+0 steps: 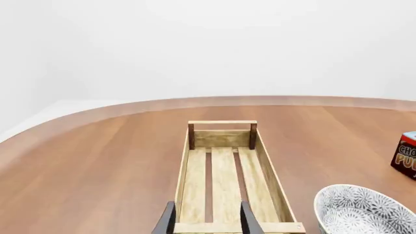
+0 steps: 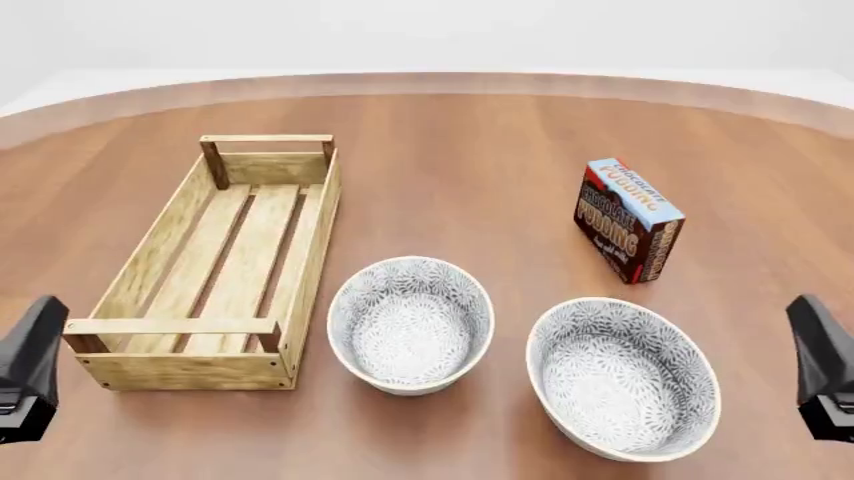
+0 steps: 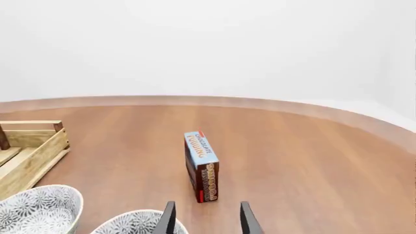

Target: Stack the left bowl on the right bowl and place them in the tray.

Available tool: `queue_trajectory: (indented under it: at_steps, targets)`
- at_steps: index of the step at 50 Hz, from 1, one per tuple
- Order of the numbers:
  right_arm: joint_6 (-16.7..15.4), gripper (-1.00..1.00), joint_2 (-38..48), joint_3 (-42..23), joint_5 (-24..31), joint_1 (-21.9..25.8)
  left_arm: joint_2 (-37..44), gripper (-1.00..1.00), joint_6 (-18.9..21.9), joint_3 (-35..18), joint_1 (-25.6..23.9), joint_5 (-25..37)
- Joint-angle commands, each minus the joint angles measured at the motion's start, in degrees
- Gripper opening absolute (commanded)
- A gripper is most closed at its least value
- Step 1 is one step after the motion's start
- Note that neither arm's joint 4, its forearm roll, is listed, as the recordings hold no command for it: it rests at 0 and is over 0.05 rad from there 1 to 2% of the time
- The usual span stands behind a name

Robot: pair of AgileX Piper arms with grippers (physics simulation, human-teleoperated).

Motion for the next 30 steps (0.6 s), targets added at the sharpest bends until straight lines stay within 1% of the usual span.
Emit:
queue_trajectory:
  at_steps: [1, 2, 4, 5, 6, 7, 8, 9, 10, 11, 12, 14, 17, 19, 21, 25, 26, 29, 30]
  targets:
    - [0.0, 1.0, 2.7, -0.1, -1.4, -0.6, 0.0, 1.0, 0.0, 0.0, 0.0, 0.0]
    - [1.0, 1.0, 5.5, 0.0, -3.3, -1.8, 0.0, 1.0, 0.0, 0.0, 0.0, 0.0]
    - [0.5, 1.0, 7.7, -0.1, -4.9, -0.7, 0.0, 1.0, 0.0, 0.0, 0.0, 0.0]
    - [0.3, 1.0, 9.6, -0.4, -5.9, -1.0, 0.0, 1.0, 0.0, 0.0, 0.0, 0.0]
    - [0.3, 1.0, 9.8, -0.4, -6.0, -1.0, 0.0, 1.0, 0.0, 0.0, 0.0, 0.0]
    - [-1.3, 1.0, 11.6, -1.1, -6.3, -1.8, 0.0, 1.0, 0.0, 0.0, 0.0, 0.0]
    - [-1.6, 1.0, 10.9, -1.7, -5.3, -1.8, 0.0, 1.0, 0.0, 0.0, 0.0, 0.0]
    - [-1.1, 1.0, 9.0, -3.0, -2.8, -1.5, 0.0, 1.0, 0.0, 0.0, 0.0, 0.0]
    - [-1.2, 1.0, 8.7, -3.8, -1.8, -0.9, 0.0, 1.0, 0.0, 0.0, 0.0, 0.0]
    - [-2.0, 1.0, 10.2, -4.2, -2.1, -0.2, 0.0, 1.0, 0.0, 0.0, 0.0, 0.0]
    - [-2.1, 1.0, 11.0, -5.3, -1.6, 1.4, 0.0, 1.0, 0.0, 0.0, 0.0, 0.0]
    - [-2.2, 1.0, 12.0, -6.3, -1.2, 1.8, 0.0, 1.0, 0.0, 0.0, 0.0, 0.0]
    - [-1.9, 1.0, 18.7, -10.0, -1.9, 4.2, 0.0, 1.0, 0.0, 0.0, 0.0, 0.0]
    - [-3.1, 1.0, 25.0, -12.9, -3.3, 8.4, 0.0, 1.0, 0.0, 0.0, 0.0, 0.0]
    - [-3.5, 1.0, 31.3, -15.9, -4.3, 11.3, 0.0, 1.0, 0.0, 0.0, 0.0, 0.0]
    - [-3.7, 1.0, 37.0, -21.6, -3.4, 14.3, 0.0, 1.0, 0.0, 0.0, 0.0, 0.0]
    - [-3.7, 1.0, 37.0, -21.6, -3.4, 14.3, 0.0, 1.0, 0.0, 0.0, 0.0, 0.0]
    - [-5.6, 1.0, 42.8, -25.6, -3.0, 16.7, 0.0, 1.0, 0.0, 0.0, 0.0, 0.0]
    - [-5.7, 1.0, 44.6, -27.5, -2.2, 17.4, 0.0, 1.0, 0.0, 0.0, 0.0, 0.0]
